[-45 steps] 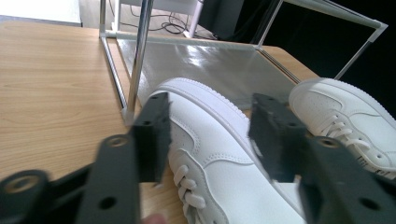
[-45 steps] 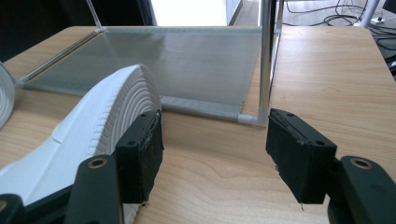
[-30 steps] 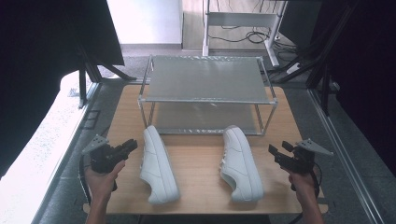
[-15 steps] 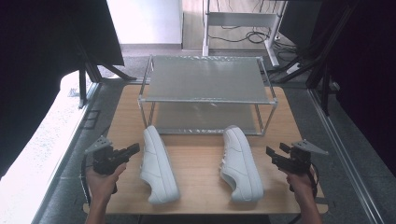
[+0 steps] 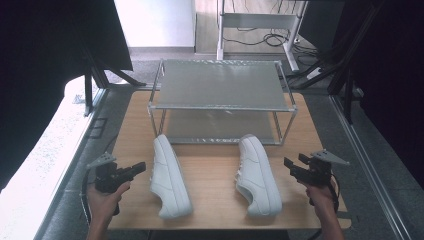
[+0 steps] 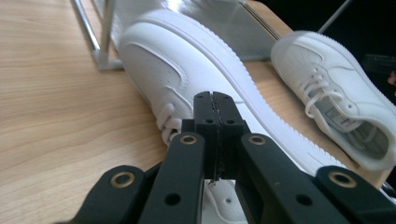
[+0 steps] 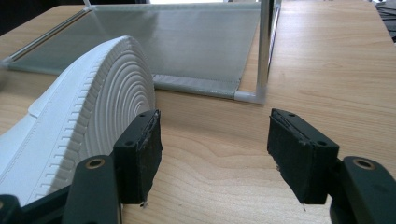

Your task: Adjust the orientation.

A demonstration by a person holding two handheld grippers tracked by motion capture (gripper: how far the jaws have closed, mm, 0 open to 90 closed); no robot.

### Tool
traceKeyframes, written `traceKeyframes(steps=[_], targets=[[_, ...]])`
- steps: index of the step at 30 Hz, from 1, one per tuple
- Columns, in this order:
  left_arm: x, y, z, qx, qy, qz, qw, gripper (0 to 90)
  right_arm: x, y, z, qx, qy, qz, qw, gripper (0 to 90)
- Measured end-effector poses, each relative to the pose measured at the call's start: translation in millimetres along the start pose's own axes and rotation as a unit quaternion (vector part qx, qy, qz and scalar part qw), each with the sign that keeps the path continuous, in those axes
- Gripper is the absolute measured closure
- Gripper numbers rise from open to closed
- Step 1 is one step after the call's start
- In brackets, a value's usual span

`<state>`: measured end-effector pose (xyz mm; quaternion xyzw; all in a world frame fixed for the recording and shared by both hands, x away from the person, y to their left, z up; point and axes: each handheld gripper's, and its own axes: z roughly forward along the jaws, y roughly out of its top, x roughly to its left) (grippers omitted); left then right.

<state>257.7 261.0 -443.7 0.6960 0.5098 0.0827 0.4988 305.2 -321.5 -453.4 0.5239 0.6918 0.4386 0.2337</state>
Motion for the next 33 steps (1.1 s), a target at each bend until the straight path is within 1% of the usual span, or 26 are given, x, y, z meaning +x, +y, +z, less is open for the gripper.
traceKeyframes(steps=[4, 6, 7, 8, 11, 14, 16, 17, 18, 21, 22, 25, 26, 28, 30, 33], targets=[[-1.4, -2.0, 7.0, 0.017, 0.002, 0.003, 0.9998, 89.7, 0.8, -0.9, 0.9, 0.005, 0.001, -0.003, 1.0, 35.2], [-0.6, -3.0, 8.8, 0.027, 0.011, 0.003, 0.9996, 89.8, 1.0, -1.2, 0.6, 0.004, 0.001, -0.003, 1.0, 35.2], [0.2, -3.5, 9.0, 0.029, 0.017, 0.004, 0.9994, 89.7, 1.1, -1.2, 0.4, 0.003, 0.001, -0.002, 1.0, 35.2], [1.1, -3.9, 9.0, 0.03, 0.018, 0.006, 0.9994, 89.8, 1.1, -1.2, -0.2, 0.003, 0.002, -0.001, 1.0, 35.2], [5.5, -6.1, 10.5, 0.039, 0.013, 0.005, 0.9992, 89.8, 0.7, -1.8, -0.5, 0.004, 0.001, -0.002, 1.0, 35.2], [7.0, -8.9, 15.7, 0.055, 0.007, 0.015, 0.9983, 89.8, 0.7, -3.2, 1.2, 0.009, 0.001, -0.002, 1.0, 35.2], [4.2, -9.8, 19.9, 0.063, 0.003, 0.022, 0.9978, 89.8, 1.4, -3.7, 2.5, 0.012, 0.002, -0.003, 0.9999, 35.2], [1.9, -9.7, 22.0, 0.067, 0.004, 0.029, 0.9973, 89.7, 1.6, -3.8, 2.8, 0.013, 0.002, -0.003, 0.9999, 35.2], [0.5, -9.2, 22.6, 0.067, 0.005, 0.034, 0.9971, 89.7, 1.8, -3.9, 3.1, 0.014, 0.002, -0.004, 0.9999, 35.1], [-2.3, -7.4, 22.9, 0.06, -0.005, 0.033, 0.9976, 89.7, 2.8, -3.8, 3.0, 0.012, 0.003, -0.005, 0.9999, 35.1], [-3.8, -6.7, 23.5, 0.059, -0.005, 0.034, 0.9977, 89.7, 2.8, -3.8, 3.0, 0.012, 0.003, -0.005, 0.9999, 35.1], [-8.4, -5.1, 26.1, 0.06, 0.004, 0.042, 0.9973, 89.7, 3.3, -4.0, 3.3, 0.012, 0.006, -0.006, 0.9999, 35.0], [-9.6, -4.1, 26.7, 0.053, 0.003, 0.04, 0.9978, 89.7, 3.3, -4.0, 3.6, 0.015, 0.007, -0.007, 0.9998, 35.0], [-10.2, -3.7, 27.2, 0.051, 0.003, 0.039, 0.9979, 89.7, 3.1, -4.0, 3.7, 0.016, 0.007, -0.007, 0.9998, 35.0], [-10.3, -3.4, 29.1, 0.045, 0.011, 0.039, 0.9982, 89.5, 2.4, -4.2, 3.3, 0.014, 0.009, -0.006, 0.9999, 34.9], [-9.7, -3.2, 29.9, 0.043, 0.012, 0.037, 0.9983, 89.5, 2.7, -4.4, 3.3, 0.013, 0.01, -0.008, 0.9998, 34.9]])
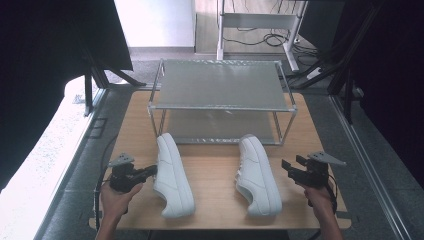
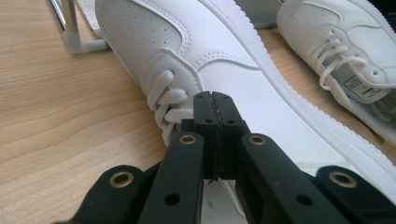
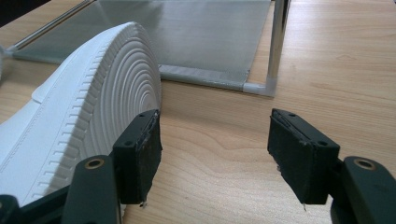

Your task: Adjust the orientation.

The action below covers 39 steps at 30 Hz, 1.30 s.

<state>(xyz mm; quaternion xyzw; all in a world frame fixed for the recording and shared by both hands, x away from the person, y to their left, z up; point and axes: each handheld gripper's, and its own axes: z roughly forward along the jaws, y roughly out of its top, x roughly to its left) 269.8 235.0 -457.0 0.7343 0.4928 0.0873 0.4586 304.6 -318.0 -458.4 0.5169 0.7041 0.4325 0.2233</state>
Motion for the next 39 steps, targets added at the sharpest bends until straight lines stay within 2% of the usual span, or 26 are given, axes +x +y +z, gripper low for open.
traceKeyframes(steps=[5, 9, 15, 18, 19, 20, 22, 23, 24, 25, 26, 27, 29, 31, 34, 39], targets=[[-0.6, 1.6, 0.3, -0.004, -0.005, -0.002, 1.0, 89.5, 1.3, -0.5, 1.4, 0.003, 0.002, -0.002, 1.0, 34.6], [0.3, 2.3, 1.6, -0.014, -0.019, -0.011, 0.9997, 89.5, 0.3, -1.1, 1.7, 0.005, 0.001, -0.002, 1.0, 34.6], [-1.5, 8.5, 5.5, -0.023, -0.039, -0.013, 0.9989, 88.8, -1.4, -0.4, 0.3, 0.001, 0.0, 0.005, 1.0, 34.6], [-5.4, 16.6, 11.9, -0.029, -0.057, -0.012, 0.9979, 87.9, -2.4, -1.2, 0.9, 0.004, -0.001, 0.005, 1.0, 34.6], [-10.3, 23.8, 19.9, -0.031, -0.071, -0.008, 0.997, 88.0, -2.6, -1.7, 1.5, 0.005, -0.001, 0.006, 1.0, 34.6], [-10.3, 23.8, 19.9, -0.031, -0.071, -0.008, 0.997, 88.0, -2.5, -2.2, 2.3, 0.005, -0.002, 0.007, 1.0, 34.6], [-16.6, 31.1, 30.6, -0.031, -0.081, -0.002, 0.9963, 88.3, -2.5, -2.5, 2.9, 0.007, -0.002, 0.006, 1.0, 34.6], [-24.5, 37.1, 43.2, -0.019, -0.074, 0.005, 0.9971, 89.1, -2.2, -2.8, 3.7, 0.008, -0.002, 0.004, 1.0, 34.6], [-24.5, 37.1, 43.2, -0.019, -0.074, 0.005, 0.9971, 89.6, -2.3, -2.8, 3.8, 0.011, -0.002, 0.003, 0.9999, 34.6], [-33.0, 38.3, 57.9, -0.009, -0.074, 0.029, 0.9968, 89.8, -2.3, -3.0, 3.9, 0.011, -0.002, 0.003, 0.9999, 34.6], [-33.0, 38.3, 57.9, -0.009, -0.074, 0.029, 0.9968, 89.6, -2.5, -3.2, 4.1, 0.009, -0.003, 0.003, 0.9999, 34.6], [-36.2, 38.7, 63.3, -0.016, -0.088, 0.018, 0.9958, 89.6, -2.5, -3.2, 4.1, 0.009, -0.003, 0.003, 0.9999, 34.6], [-43.4, 42.3, 70.2, -0.011, -0.083, 0.023, 0.9962, 89.0, -4.3, -3.7, 3.2, 0.01, -0.004, 0.006, 0.9999, 34.6], [-48.6, 46.5, 75.2, -0.002, -0.085, 0.034, 0.9958, 88.5, -5.8, -4.1, 2.2, 0.009, -0.005, 0.007, 0.9999, 34.6], [-50.5, 47.1, 78.1, 0.002, -0.088, 0.034, 0.9955, 88.2, -7.2, -4.3, 1.3, 0.008, -0.007, 0.01, 0.9999, 34.7], [-51.6, 48.3, 74.3, -0.009, -0.078, 0.034, 0.9964, 87.8, -7.4, -4.4, 1.6, 0.007, -0.009, 0.011, 0.9999, 34.7]])
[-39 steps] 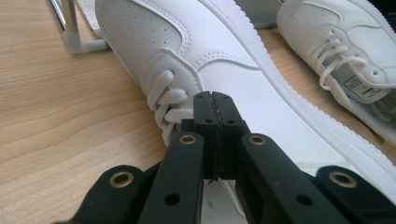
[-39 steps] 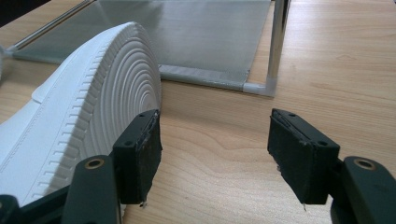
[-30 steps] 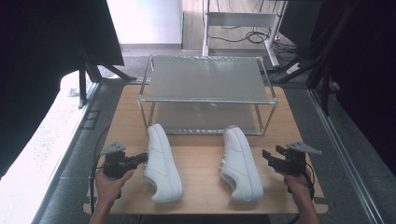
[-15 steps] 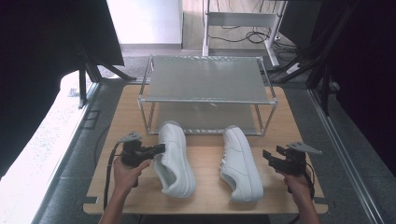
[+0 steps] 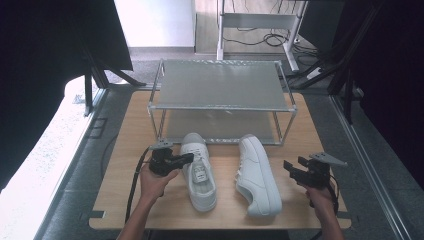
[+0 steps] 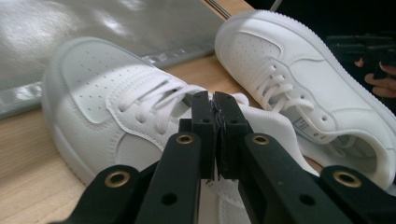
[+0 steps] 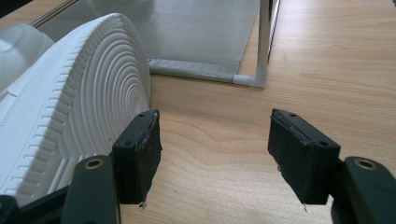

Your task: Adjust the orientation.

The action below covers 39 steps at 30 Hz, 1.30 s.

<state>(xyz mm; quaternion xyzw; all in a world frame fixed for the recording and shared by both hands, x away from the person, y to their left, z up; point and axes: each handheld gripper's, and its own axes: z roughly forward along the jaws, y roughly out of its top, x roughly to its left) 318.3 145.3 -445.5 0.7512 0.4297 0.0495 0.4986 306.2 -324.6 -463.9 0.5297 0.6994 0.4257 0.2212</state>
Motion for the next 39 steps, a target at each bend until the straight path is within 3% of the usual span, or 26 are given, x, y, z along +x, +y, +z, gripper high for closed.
traceKeyframes(steps=[3, 7, 11, 18, 28, 33, 39], targets=[[-9.2, 5.2, -16.1, -0.029, -0.002, 0.007, 0.9996, 88.4, 1.6, -0.1, 1.1, 0.003, -0.001, -0.004, 1.0, 34.6], [-23.6, 8.0, -24.4, -0.034, -0.018, 0.021, 0.9991, 88.3, 2.4, -0.3, 1.6, 0.004, -0.003, -0.006, 1.0, 34.6], [-41.1, 6.1, -22.1, -0.012, -0.027, 0.029, 0.9991, 88.1, 3.0, -0.4, 1.5, 0.004, -0.003, -0.008, 1.0, 34.7], [-54.0, -4.1, -8.8, 0.019, -0.037, 0.032, 0.9986, 88.8, 4.5, -0.4, 1.7, 0.007, -0.003, -0.013, 0.9999, 34.7], [-59.0, -15.9, 0.7, 0.057, -0.032, 0.037, 0.9972, 90.0, 4.4, -1.4, 3.3, 0.011, -0.006, -0.016, 0.9998, 34.7], [-65.1, -25.3, 9.1, 0.082, -0.038, 0.04, 0.9951, 90.0, 4.5, -1.3, 2.7, 0.009, -0.007, -0.016, 0.9998, 34.7], [-61.8, -33.4, 16.8, 0.108, -0.028, 0.032, 0.9932, 90.0, 3.8, -1.6, 2.9, 0.01, -0.008, -0.017, 0.9998, 34.7]])
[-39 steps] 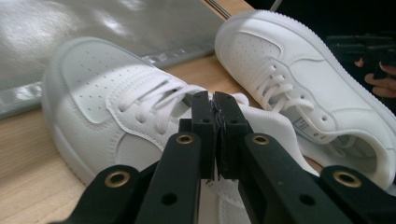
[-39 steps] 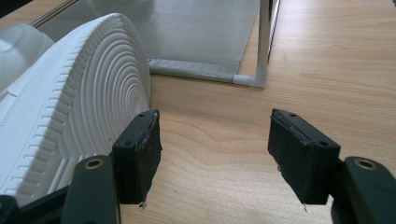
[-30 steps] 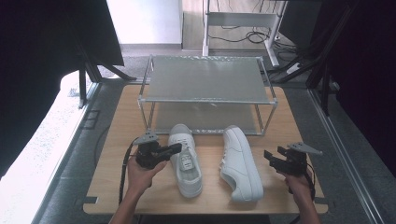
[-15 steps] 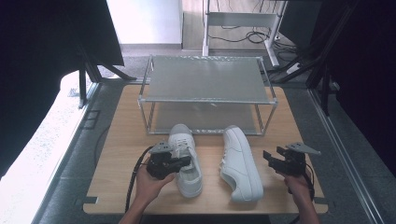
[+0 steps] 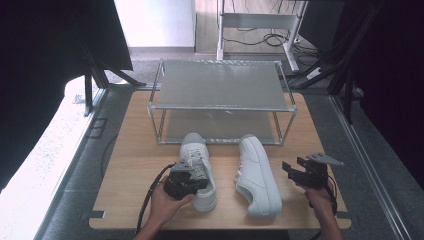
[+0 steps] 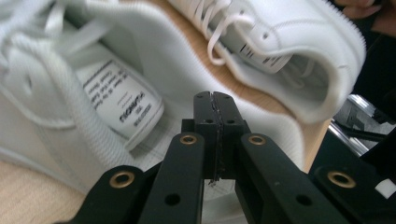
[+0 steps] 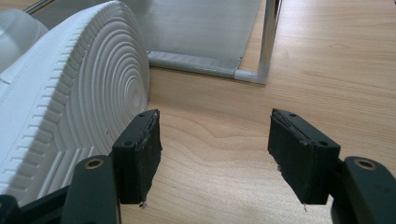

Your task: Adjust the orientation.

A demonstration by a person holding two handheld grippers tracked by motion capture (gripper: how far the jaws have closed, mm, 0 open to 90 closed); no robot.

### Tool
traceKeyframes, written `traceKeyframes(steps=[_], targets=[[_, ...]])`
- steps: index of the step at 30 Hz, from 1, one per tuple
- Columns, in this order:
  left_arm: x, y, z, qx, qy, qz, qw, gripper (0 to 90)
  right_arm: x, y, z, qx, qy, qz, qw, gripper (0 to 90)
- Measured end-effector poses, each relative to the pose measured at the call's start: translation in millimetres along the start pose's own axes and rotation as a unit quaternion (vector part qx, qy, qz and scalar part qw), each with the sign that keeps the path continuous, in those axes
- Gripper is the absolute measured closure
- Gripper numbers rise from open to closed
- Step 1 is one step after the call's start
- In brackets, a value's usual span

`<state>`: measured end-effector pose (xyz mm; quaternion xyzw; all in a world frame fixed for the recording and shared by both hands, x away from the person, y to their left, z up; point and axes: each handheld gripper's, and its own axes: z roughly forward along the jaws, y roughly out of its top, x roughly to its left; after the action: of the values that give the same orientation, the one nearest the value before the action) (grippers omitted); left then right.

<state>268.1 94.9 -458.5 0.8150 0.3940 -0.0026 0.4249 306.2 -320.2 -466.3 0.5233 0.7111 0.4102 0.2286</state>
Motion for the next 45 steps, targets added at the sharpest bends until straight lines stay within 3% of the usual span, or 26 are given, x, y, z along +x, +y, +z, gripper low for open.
traceKeyframes(steps=[2, 5, 7, 12, 17, 21, 28, 34, 37, 40, 44, 45], targets=[[1.9, -1.9, 1.9, 0.007, 0.007, -0.004, 0.9999, 89.8, -0.7, -0.3, 0.3, 0.002, 0.0, 0.0, 1.0, 34.6], [6.5, -5.1, 3.8, 0.018, 0.035, -0.01, 0.9992, 89.3, -1.8, -0.3, -0.1, 0.001, -0.002, 0.003, 1.0, 34.6], [8.8, -5.5, 2.3, 0.016, 0.025, -0.021, 0.9993, 89.9, -2.1, -0.5, -0.4, 0.001, -0.002, 0.004, 1.0, 34.6], [10.0, -6.2, 0.6, 0.019, 0.027, -0.021, 0.9993, 90.0, -1.2, -0.8, 0.2, 0.002, -0.002, 0.002, 1.0, 34.6], [11.9, -7.4, -4.0, 0.026, 0.043, -0.017, 0.9986, 90.0, -2.3, -1.0, -0.5, 0.002, -0.002, 0.002, 1.0, 34.6], [19.7, -10.2, -10.9, 0.026, 0.033, -0.028, 0.9987, 90.0, -3.7, -1.1, -1.4, 0.002, -0.003, 0.003, 1.0, 34.7], [33.3, -16.7, -26.0, 0.028, 0.035, -0.04, 0.9982, 90.0, -4.0, -1.5, -0.9, 0.004, -0.003, 0.003, 1.0, 34.7], [48.1, -23.2, -42.9, 0.033, 0.053, -0.052, 0.9967, 89.9, -2.5, -1.8, 0.3, 0.005, -0.003, 0.003, 1.0, 34.7], [52.7, -24.5, -47.3, 0.031, 0.046, -0.055, 0.9969, 89.8, -1.7, -2.2, 1.5, 0.007, -0.002, 0.0, 1.0, 34.7], [50.4, -23.2, -46.9, 0.035, 0.045, -0.046, 0.9973, 88.7, -1.7, -2.5, 2.1, 0.01, -0.001, -0.001, 0.9999, 34.6], [49.9, -22.6, -49.2, 0.03, 0.027, -0.041, 0.9984, 80.4, -1.7, -2.4, 2.1, 0.01, 0.0, -0.001, 1.0, 34.6], [48.6, -22.0, -49.4, 0.031, 0.025, -0.036, 0.9986, 74.9, -1.8, -2.4, 2.0, 0.009, 0.0, -0.002, 1.0, 34.6]])
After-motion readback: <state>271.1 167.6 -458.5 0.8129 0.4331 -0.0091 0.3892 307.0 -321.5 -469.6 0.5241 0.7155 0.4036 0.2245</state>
